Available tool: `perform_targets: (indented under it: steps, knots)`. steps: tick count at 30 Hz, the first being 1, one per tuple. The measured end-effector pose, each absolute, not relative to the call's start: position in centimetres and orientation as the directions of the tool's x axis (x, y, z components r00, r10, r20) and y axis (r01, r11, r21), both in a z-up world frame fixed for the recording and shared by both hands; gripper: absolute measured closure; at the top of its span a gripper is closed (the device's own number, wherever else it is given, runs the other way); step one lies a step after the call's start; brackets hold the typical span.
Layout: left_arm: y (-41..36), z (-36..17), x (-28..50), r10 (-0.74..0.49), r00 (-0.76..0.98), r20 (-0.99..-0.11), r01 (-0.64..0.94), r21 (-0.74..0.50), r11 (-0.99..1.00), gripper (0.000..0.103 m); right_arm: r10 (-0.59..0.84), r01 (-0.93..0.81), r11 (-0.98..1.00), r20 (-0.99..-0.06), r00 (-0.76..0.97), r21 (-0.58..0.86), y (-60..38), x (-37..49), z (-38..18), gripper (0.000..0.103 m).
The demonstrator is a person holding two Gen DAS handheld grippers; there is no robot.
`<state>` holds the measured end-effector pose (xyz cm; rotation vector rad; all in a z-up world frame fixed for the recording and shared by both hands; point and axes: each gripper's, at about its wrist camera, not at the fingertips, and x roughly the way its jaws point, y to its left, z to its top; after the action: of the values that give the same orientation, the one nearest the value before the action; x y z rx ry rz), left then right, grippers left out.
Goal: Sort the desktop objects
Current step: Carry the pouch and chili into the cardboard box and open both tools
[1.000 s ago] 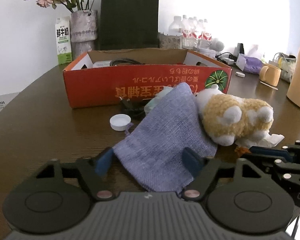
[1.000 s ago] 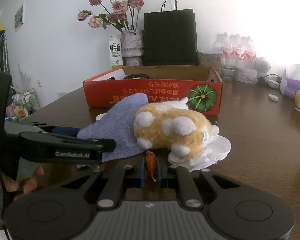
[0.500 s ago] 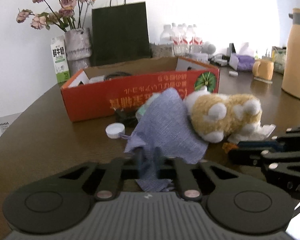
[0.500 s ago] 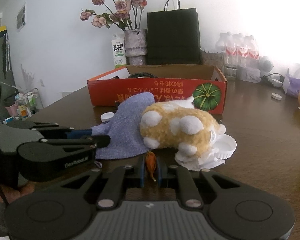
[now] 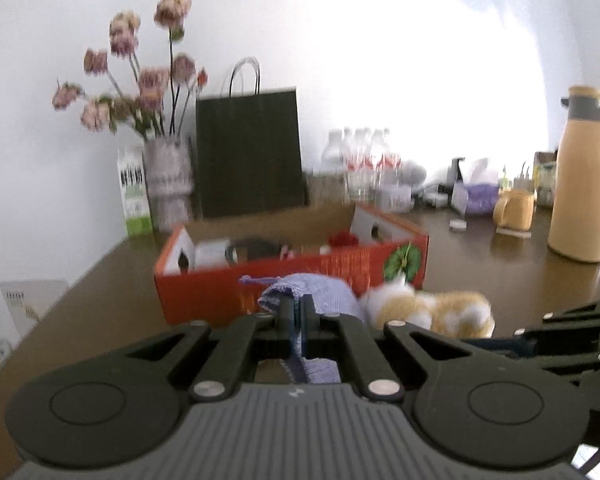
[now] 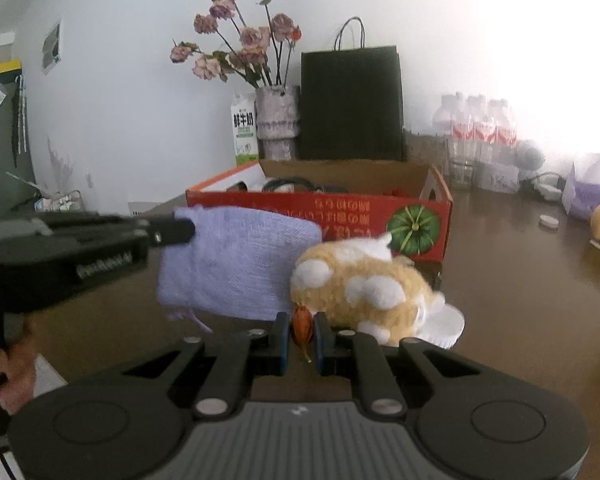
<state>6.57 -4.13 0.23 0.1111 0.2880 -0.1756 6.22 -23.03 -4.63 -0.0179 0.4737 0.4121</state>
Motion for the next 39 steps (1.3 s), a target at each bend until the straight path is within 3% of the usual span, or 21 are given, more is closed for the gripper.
perform_targets:
  steps: [14,23,31,39]
  knots:
    - [-5.4,5.6,8.3,-0.201,0.973,-0.11,0.215,0.135,0.967,0.1,0.396,-0.407,0.912,-0.335,0.855,0.041,-22.8,9.0,-0.4,0.092]
    - [-4.9,7.9,14.2,-0.2,0.977,-0.069,0.206,0.081,0.975,0.1,0.399,-0.408,0.913,-0.268,0.877,0.02,-22.6,15.5,3.1,0.092]
    - [-3.9,7.5,21.8,-0.19,0.975,-0.116,0.192,0.007,0.981,0.1,0.384,-0.393,0.919,-0.291,0.876,0.028,-23.0,23.9,3.9,0.092]
    - [-2.1,4.6,29.7,-0.189,0.944,-0.272,0.168,-0.101,0.981,0.1,0.398,-0.392,0.914,-0.404,0.823,0.102,-23.1,32.2,1.6,0.092]
